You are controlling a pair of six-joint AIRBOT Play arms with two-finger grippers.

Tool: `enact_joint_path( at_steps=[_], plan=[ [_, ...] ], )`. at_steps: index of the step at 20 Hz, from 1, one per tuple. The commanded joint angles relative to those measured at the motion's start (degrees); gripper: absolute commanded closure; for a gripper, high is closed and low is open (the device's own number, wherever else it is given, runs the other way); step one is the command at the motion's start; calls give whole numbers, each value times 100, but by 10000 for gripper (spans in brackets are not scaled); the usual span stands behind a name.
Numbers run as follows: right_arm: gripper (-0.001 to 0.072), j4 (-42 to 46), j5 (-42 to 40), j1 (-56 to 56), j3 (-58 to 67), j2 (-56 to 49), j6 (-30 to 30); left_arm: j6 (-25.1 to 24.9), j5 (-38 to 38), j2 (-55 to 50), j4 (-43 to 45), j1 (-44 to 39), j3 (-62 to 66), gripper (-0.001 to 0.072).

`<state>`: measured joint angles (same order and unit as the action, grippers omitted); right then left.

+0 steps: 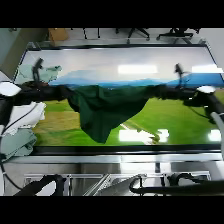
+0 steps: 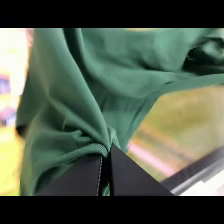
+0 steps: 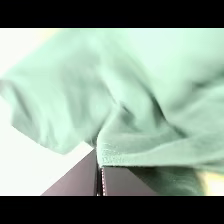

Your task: Fold the shirts.

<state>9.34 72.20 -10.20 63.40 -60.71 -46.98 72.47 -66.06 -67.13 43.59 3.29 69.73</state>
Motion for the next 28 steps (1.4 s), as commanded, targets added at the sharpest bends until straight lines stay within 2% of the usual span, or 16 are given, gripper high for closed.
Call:
enact_joint_path(
  at_steps=[1, 6, 8, 12, 15, 18, 20, 22, 24, 28],
  plan=[
    [697, -1067, 367, -938, 732, 1132, -24, 155, -417, 951, -24, 378, 890, 692],
    [697, -1172, 372, -2186, 1880, 2411, -31, 131, -455, 2251, 42, 881, 2337, 692],
    [697, -1047, 330, -2328, 2374, 2660, -9, -24, -492, 2597, 44, 1252, 2903, 692],
    [697, -326, 289, -2328, 2680, 2754, 70, -308, -634, 2841, 35, 2057, 3423, 692],
    [697, -50, 295, -2315, 2212, 2365, 87, -367, -826, 2540, -55, 2232, 2949, 692],
    [696, 17, 155, -1764, 1333, 1545, 527, -774, -673, 1707, -286, 1668, 2013, 691],
    [697, 308, -267, -1298, 935, 824, 804, -1132, -199, 844, -146, 1021, 1515, 691],
    [696, 638, -737, -999, 839, -114, 848, -1178, 437, -184, 201, 557, 1228, 690],
    [697, 533, -1113, -960, 848, -1126, 938, -1176, 778, -1408, 424, 315, 1333, 690],
    [697, 70, -1375, -968, 1224, -2647, 1257, -927, 483, -3713, 446, 212, 2557, 690]
  ],
)
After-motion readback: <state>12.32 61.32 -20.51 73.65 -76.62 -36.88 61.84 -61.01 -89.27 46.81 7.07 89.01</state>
